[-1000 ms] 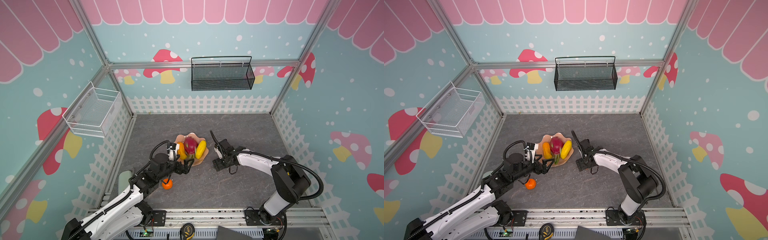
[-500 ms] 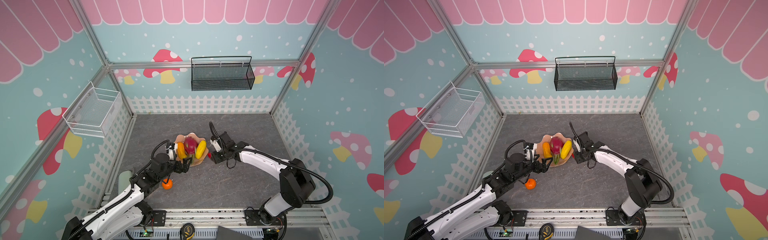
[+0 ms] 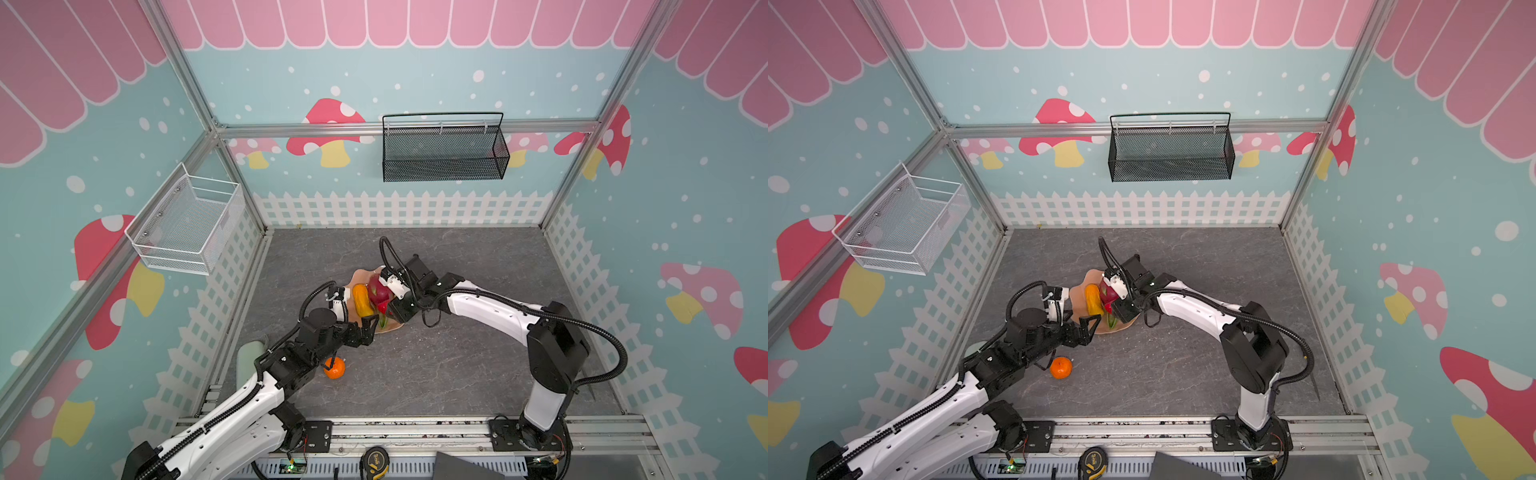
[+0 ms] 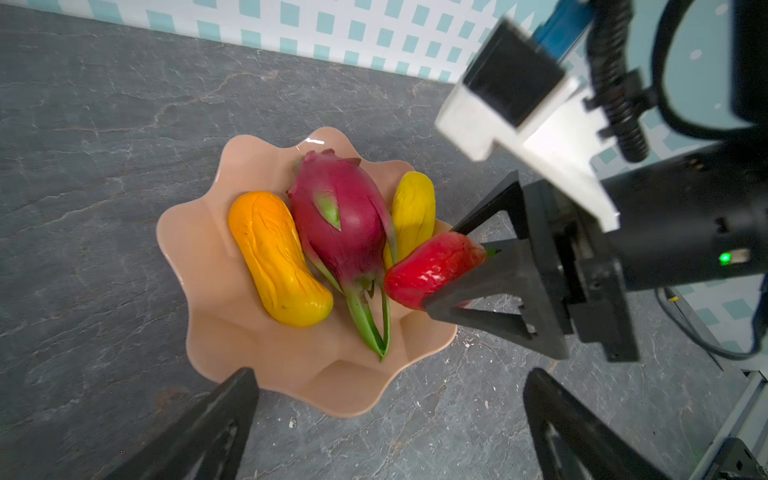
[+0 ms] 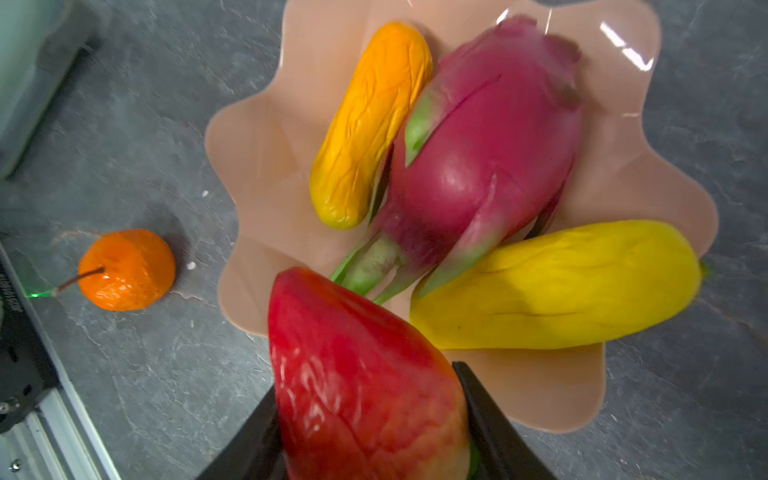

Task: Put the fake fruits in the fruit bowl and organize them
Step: 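Grasp the red strawberry with the right gripper and place it in the bowl, then grasp the tangerine with the left gripper and place it in the bowl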

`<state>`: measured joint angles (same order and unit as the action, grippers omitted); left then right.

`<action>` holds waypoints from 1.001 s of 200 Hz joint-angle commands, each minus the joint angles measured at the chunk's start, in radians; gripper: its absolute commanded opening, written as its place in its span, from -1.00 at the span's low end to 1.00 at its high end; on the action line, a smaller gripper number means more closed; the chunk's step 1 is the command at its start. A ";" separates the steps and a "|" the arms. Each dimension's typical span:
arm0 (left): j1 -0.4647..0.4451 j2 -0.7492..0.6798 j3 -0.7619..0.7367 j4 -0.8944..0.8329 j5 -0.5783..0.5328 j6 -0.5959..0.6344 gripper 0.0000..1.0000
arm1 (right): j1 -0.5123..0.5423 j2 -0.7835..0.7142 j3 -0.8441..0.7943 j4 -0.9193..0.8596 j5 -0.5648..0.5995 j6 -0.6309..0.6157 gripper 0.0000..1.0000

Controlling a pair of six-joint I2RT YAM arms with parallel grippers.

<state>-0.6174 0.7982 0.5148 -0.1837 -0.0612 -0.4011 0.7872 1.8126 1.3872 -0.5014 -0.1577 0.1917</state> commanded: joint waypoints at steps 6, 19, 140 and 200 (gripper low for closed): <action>0.000 -0.018 0.012 -0.067 -0.047 -0.007 1.00 | 0.003 0.014 0.014 -0.025 0.005 -0.037 0.03; 0.001 -0.013 0.016 -0.079 -0.049 -0.010 1.00 | 0.003 0.024 0.012 -0.030 0.012 -0.043 0.04; 0.000 0.022 0.028 -0.115 -0.068 -0.040 0.99 | 0.003 0.070 0.059 -0.074 0.078 -0.060 0.48; -0.001 0.057 0.136 -0.480 -0.211 -0.235 0.97 | 0.023 -0.061 0.035 -0.038 0.088 -0.070 0.73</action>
<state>-0.6174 0.8474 0.5995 -0.4576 -0.1894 -0.4980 0.7876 1.8561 1.4296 -0.5571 -0.0715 0.1463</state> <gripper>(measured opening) 0.992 0.864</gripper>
